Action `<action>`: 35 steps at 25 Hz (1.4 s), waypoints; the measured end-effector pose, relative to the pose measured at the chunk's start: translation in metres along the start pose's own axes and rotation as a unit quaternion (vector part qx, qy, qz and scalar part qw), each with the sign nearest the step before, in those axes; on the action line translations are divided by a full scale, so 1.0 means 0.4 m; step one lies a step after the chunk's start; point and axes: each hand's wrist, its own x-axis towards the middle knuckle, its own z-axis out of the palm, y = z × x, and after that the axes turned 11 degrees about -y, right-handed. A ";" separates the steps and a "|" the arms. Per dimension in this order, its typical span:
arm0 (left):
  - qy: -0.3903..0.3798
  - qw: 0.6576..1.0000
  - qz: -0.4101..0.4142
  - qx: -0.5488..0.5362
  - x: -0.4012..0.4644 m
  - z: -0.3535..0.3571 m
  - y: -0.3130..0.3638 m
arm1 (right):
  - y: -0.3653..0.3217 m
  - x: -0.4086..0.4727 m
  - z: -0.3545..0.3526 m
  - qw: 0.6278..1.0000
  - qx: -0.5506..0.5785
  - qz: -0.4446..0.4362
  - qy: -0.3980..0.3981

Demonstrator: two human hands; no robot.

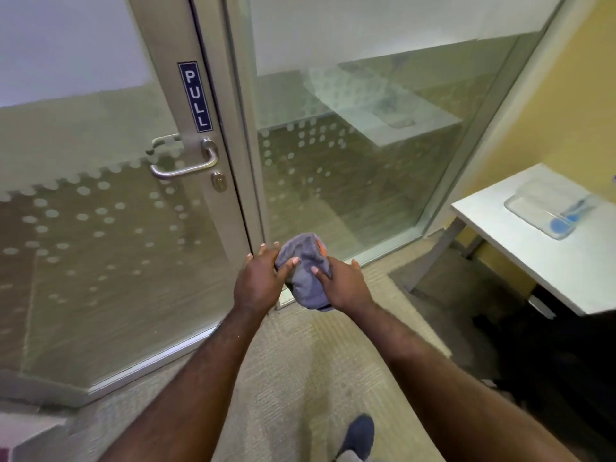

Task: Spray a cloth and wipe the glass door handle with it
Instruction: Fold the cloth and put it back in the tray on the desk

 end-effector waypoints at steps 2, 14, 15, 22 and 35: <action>-0.013 0.999 0.021 0.023 0.062 0.036 0.059 | 0.058 0.017 -0.042 0.997 -0.068 0.016 0.027; -0.060 0.990 0.125 0.022 0.429 0.289 0.524 | 0.493 0.135 -0.381 0.984 -0.014 0.048 0.172; -0.063 0.989 0.135 0.020 0.452 0.305 0.559 | 0.520 0.140 -0.410 0.982 -0.007 0.055 0.181; -0.086 0.974 0.210 0.016 0.645 0.410 0.782 | 0.686 0.200 -0.589 0.962 0.023 0.121 0.245; -0.168 0.901 0.400 0.011 1.057 0.637 1.201 | 0.988 0.367 -0.873 0.881 0.050 0.279 0.378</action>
